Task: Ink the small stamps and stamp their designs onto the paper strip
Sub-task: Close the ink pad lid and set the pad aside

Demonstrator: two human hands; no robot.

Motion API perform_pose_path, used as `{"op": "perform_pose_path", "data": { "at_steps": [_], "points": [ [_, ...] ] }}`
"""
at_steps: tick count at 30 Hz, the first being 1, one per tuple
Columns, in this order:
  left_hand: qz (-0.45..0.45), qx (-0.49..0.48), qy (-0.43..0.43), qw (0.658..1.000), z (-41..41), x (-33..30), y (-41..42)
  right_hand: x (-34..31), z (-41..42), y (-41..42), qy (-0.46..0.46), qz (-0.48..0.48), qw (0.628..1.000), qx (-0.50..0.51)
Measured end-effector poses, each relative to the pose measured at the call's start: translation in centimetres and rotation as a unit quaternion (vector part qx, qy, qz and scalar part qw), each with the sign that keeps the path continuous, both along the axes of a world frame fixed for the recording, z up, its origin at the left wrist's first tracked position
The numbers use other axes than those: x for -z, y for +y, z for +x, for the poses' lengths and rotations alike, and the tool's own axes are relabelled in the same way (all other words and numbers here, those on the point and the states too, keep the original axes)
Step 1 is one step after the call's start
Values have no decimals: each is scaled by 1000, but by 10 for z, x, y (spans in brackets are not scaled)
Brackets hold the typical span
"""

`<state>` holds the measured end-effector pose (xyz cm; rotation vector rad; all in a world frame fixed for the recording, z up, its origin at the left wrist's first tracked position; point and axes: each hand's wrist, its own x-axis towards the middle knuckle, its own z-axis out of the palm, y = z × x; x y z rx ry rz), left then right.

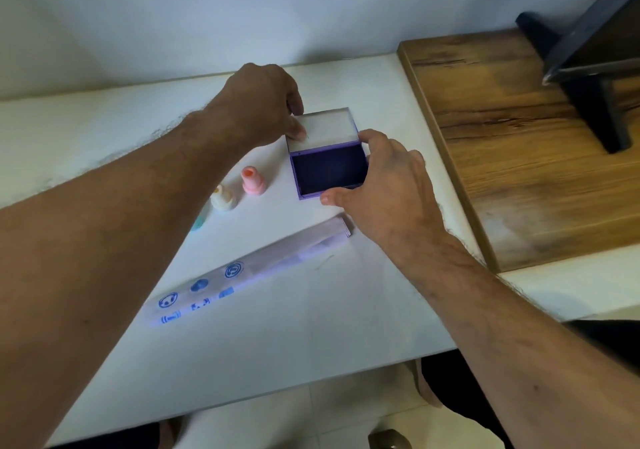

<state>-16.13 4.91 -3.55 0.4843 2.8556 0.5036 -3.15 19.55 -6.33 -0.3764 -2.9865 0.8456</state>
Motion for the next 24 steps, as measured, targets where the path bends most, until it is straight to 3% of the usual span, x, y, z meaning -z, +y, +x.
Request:
{"op": "perform_pose_path", "data": {
  "at_steps": [15, 19, 24],
  "points": [
    [25, -13, -101, 994, -3, -6, 4, -6, -2, -2, -8, -77, 996, 49],
    [10, 11, -72, 997, 3, -16, 6, -8, -3, -2, -19, -77, 996, 49],
    [55, 12, -59, 997, 22, -32, -2, -12, -2, -4, -22, -73, 996, 42]
  ]
}}
